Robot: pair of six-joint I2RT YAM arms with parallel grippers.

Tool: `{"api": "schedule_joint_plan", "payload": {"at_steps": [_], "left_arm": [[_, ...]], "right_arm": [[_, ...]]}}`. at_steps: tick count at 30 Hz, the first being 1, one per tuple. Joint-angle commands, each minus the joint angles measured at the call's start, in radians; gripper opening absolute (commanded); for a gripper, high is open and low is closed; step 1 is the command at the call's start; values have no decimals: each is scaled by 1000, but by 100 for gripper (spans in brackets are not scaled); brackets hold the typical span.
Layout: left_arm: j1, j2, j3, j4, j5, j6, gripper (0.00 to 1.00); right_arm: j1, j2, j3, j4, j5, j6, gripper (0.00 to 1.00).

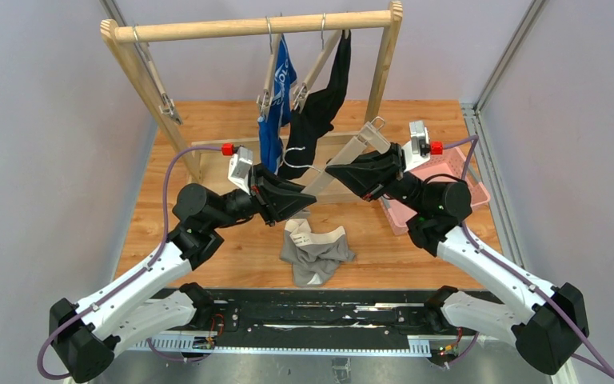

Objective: Remove the underwear clipped to the hanger

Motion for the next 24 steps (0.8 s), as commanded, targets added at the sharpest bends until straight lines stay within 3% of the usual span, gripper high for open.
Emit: {"api": "schedule_joint_plan", "payload": {"at_steps": [1,3,8,10,13,17,19,24], "left_arm": [[-13,-7,29,33,46,24,15],[-14,-11,26,33,41,32,1],[-16,-50,20,33,7,23,0],[-16,-62,22,24,1,11,0],[-16,-69,40,-27,5,5,0],[-16,-98,47,-100,8,27,0],[-17,-122,52,-161,-4,53,0],[-22,-202,114,-482,-118,185,0]], "right_arm": [[16,-7,36,16,-5,-8,1],[17,-9,35,5,0,-10,1],[17,-24,27,-41,7,-26,3],[18,-34,22,-68,14,-38,19],[18,-53,16,-110,22,-56,56],[18,-87,8,-206,46,-94,89],[18,-103,5,-254,51,-118,96],[19,-148,7,-446,57,-210,97]]}}
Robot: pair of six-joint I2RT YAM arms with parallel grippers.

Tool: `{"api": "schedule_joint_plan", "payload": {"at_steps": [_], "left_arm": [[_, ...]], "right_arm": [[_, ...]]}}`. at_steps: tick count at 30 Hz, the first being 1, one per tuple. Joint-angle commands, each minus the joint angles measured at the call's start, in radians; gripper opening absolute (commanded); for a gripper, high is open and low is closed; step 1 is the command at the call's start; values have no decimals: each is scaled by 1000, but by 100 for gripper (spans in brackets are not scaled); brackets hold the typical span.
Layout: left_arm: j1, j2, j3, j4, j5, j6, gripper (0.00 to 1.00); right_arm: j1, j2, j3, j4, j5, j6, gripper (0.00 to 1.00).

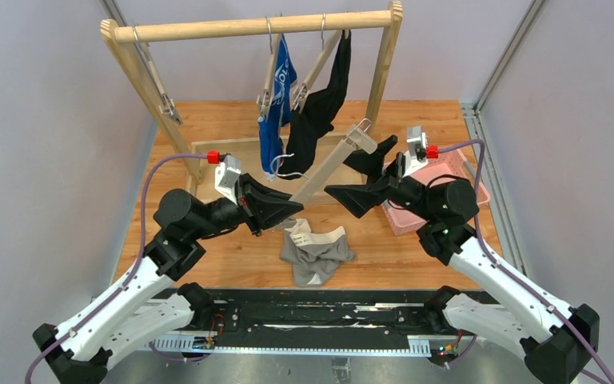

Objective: Remove the underwear clipped to the hanger

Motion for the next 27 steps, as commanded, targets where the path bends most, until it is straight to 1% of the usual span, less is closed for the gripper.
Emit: {"api": "schedule_joint_plan", "payload": {"at_steps": [1,2,3,6,7,9,11,16,18,21,23,27], "left_arm": [[-17,-86,105,-350,-157,153,0],[-20,-102,137,-491,-218,189,0],[-23,-118,173,-582,-279,217,0],[-24,-179,247,-779,-460,251,0],[-24,-209,260,-818,-535,252,0],[-24,-250,271,-867,-634,245,0],[-24,-265,285,-907,-723,234,0],[-24,-215,352,-989,-880,222,0],[-24,-194,375,-999,-881,230,0],[-24,-187,388,-994,-826,259,0],[-24,-198,388,-992,-802,268,0],[-24,-247,388,-988,-738,268,0]], "right_arm": [[12,-53,8,-230,39,-127,97],[13,-63,12,-296,62,-154,97],[20,-71,17,-366,81,-198,97],[47,-77,35,-565,147,-294,97],[61,-72,40,-625,175,-320,97],[97,-59,41,-744,244,-372,97],[143,-42,35,-822,354,-416,97],[299,19,6,-961,626,-493,97],[366,52,-11,-987,729,-505,97],[445,105,-48,-985,848,-490,97],[468,144,-77,-957,869,-467,97],[482,243,-110,-878,855,-436,99]]}}
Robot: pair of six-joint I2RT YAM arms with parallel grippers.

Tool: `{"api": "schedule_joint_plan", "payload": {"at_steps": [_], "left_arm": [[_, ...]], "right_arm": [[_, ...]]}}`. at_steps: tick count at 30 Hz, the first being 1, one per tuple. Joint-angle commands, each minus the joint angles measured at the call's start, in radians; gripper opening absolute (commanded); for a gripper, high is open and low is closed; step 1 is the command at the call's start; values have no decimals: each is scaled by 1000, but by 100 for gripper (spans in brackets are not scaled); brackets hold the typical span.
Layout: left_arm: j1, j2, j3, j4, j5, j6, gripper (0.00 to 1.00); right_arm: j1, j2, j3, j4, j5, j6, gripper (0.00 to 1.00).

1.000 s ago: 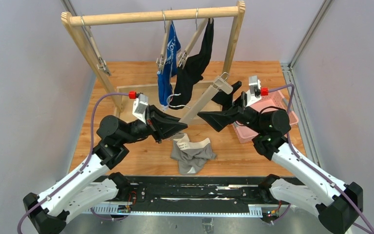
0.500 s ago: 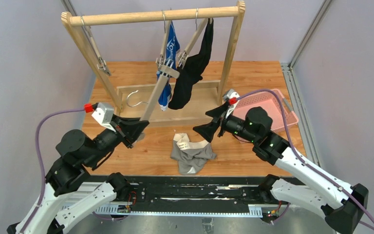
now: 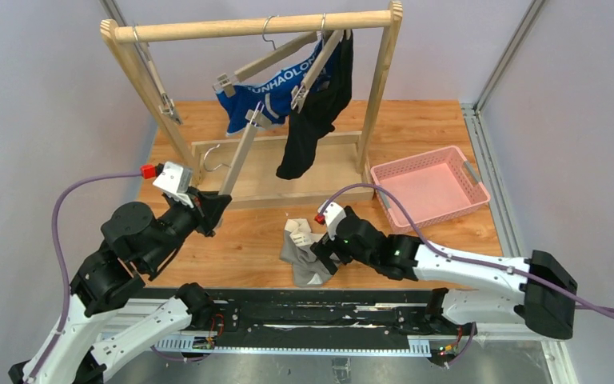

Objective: Remove the underwear clipped to the hanger

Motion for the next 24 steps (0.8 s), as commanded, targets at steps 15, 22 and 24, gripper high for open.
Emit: {"api": "schedule_joint_plan", "payload": {"at_steps": [15,22,24], "left_arm": [[-6,-219,134,-5,-29,27,0],[-6,-102,155,-29,-212,31,0],[-6,-70,169,-28,-251,40,0]], "right_arm": [[100,446,146,149,-14,-51,98],[115,572,234,58,38,-15,78],[115,585,247,41,54,-8,74]]}}
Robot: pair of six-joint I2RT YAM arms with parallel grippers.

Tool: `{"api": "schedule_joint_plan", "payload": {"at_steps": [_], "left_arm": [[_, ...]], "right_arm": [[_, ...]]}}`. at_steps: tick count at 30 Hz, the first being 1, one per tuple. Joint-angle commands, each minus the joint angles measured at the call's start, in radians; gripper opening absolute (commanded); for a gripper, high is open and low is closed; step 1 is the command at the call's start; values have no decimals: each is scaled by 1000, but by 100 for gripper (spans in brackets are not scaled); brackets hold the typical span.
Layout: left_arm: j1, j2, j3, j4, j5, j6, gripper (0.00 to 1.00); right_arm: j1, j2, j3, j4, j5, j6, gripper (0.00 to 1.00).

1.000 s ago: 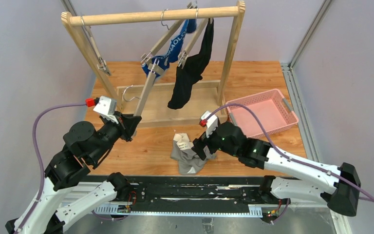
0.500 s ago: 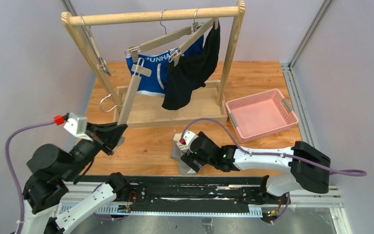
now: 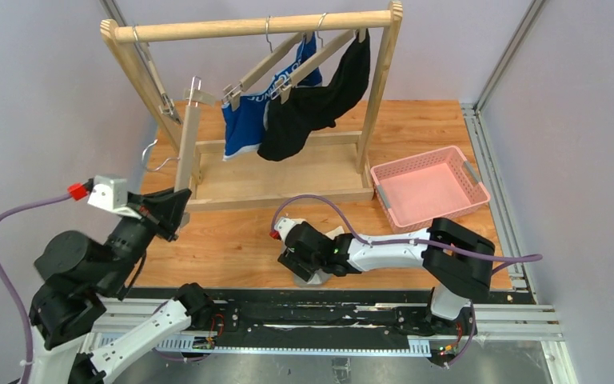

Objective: Remove the underwear clipped to the hanger

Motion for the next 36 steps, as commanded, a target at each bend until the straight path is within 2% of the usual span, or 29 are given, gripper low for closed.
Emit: {"api": "schedule_joint_plan", "payload": {"at_steps": [1,3,8,10,12,13,21,27,36], "left_arm": [[-6,86,37,6,-143,29,0],[-6,125,66,0,-161,40,0],[-6,210,128,-15,-234,72,0],[-6,238,150,-14,-260,87,0],[-6,271,170,-12,-279,101,0],[-6,290,182,-11,-284,107,0],[-6,444,275,94,-287,131,0],[-6,567,315,120,-290,112,0],[-6,632,314,169,-363,91,0]], "right_arm": [[17,25,56,-67,50,24,71],[17,29,62,-80,61,30,64],[17,27,67,-92,68,36,38],[17,28,72,-103,74,42,24],[17,33,80,-117,80,49,4],[17,35,84,-125,82,51,1],[17,-82,87,-193,165,77,1],[17,-252,62,-246,239,68,1],[17,-535,50,-361,395,54,1]]}}
